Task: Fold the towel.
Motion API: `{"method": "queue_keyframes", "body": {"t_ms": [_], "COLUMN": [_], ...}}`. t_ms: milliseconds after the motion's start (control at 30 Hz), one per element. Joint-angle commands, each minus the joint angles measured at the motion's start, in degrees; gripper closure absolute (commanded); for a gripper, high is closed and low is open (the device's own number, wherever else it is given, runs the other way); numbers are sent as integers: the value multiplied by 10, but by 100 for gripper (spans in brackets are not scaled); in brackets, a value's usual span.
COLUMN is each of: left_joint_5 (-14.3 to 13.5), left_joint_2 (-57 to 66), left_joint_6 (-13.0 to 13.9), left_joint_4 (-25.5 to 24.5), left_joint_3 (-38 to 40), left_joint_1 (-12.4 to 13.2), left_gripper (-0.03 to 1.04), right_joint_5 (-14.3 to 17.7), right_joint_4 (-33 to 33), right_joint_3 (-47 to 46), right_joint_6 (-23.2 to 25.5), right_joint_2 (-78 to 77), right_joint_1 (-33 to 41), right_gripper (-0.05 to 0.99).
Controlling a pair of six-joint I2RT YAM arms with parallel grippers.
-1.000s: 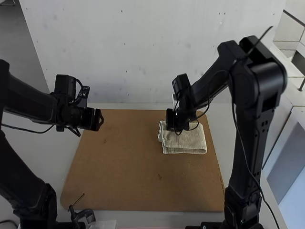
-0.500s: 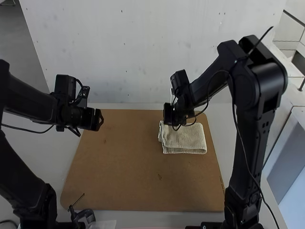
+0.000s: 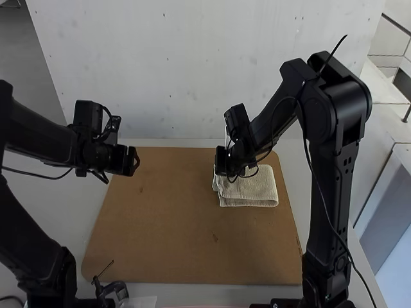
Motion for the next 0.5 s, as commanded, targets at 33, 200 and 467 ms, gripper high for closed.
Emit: {"method": "queue_keyframes", "body": {"t_ms": [33,200,467], "left_joint_5": [4,4,1], "left_joint_2": [7,7,-21], "left_joint_6": [-3,-2,-2], "left_joint_4": [4,4,4], "left_joint_3": [-11,-11,-7], "left_joint_1": [-4,-4,0], "left_gripper": [13,13,13], "right_joint_5": [-8,-11,33], "right_joint_4": [8,10,23], "right_joint_3": [-7,-7,25], "right_joint_6": [14,23,45], "right_joint_2": [5,-22,-149], "right_joint_1": [5,-7,-61], "right_gripper": [88,63,42]}}
